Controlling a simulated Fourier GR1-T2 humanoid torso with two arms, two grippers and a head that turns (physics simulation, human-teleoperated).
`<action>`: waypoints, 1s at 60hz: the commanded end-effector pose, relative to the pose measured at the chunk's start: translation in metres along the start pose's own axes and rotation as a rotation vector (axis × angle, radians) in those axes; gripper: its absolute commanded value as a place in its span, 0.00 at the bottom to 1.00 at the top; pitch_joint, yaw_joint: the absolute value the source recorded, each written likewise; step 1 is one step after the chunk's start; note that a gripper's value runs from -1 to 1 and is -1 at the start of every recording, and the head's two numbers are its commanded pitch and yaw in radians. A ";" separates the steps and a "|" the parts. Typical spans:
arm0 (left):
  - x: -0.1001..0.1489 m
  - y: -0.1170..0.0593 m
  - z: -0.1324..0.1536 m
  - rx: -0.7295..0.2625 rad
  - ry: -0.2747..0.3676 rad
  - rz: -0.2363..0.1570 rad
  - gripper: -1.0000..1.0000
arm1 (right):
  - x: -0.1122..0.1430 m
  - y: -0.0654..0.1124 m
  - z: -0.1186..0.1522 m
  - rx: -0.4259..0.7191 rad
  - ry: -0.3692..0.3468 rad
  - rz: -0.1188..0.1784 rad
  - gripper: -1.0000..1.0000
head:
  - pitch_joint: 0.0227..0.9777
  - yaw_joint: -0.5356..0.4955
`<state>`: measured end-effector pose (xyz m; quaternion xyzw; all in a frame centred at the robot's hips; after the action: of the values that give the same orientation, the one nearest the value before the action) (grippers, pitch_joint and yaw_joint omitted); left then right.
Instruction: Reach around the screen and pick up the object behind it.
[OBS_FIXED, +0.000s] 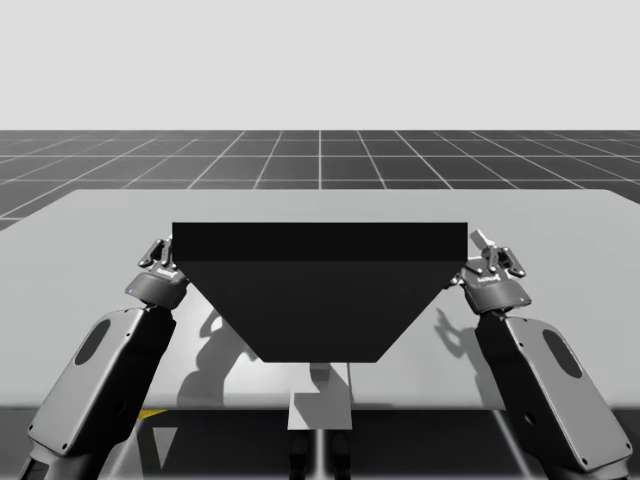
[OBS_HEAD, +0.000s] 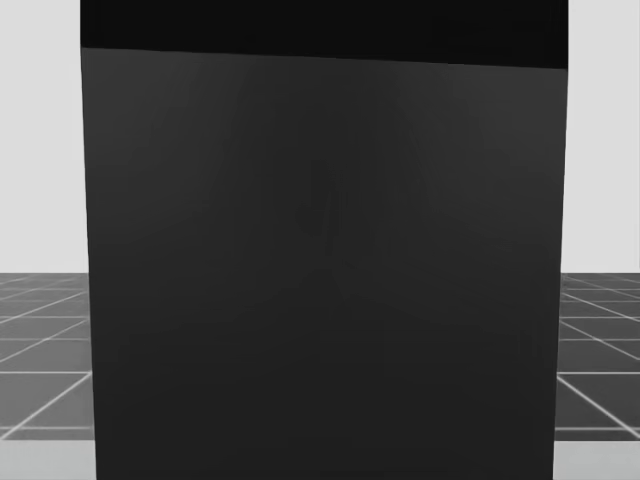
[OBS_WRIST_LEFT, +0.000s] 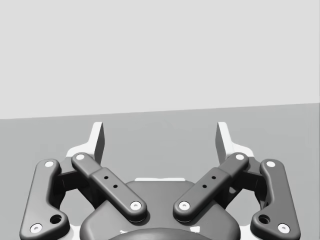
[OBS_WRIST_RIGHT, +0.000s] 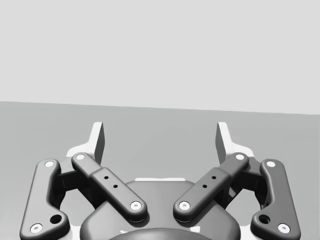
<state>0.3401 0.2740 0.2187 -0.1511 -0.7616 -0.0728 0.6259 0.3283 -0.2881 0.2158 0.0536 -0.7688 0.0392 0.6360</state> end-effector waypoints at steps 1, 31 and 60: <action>0.000 0.000 0.000 -0.001 0.000 -0.001 0.00 | 0.000 0.001 0.003 -0.004 0.001 0.010 0.00 | 0.05 0.52; 0.007 -0.011 0.011 -0.125 0.064 -0.024 0.00 | 0.015 0.006 0.017 0.294 -0.038 0.014 0.00 | 0.06 0.52; 0.031 0.000 0.066 -0.398 0.157 -0.052 0.00 | 0.024 -0.007 0.067 0.597 -0.001 -0.126 0.00 | 0.07 0.52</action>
<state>0.2911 0.2914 0.2369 -0.2213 -0.7057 -0.2170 0.6372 0.2801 -0.3018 0.2278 0.2497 -0.7327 0.2096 0.5973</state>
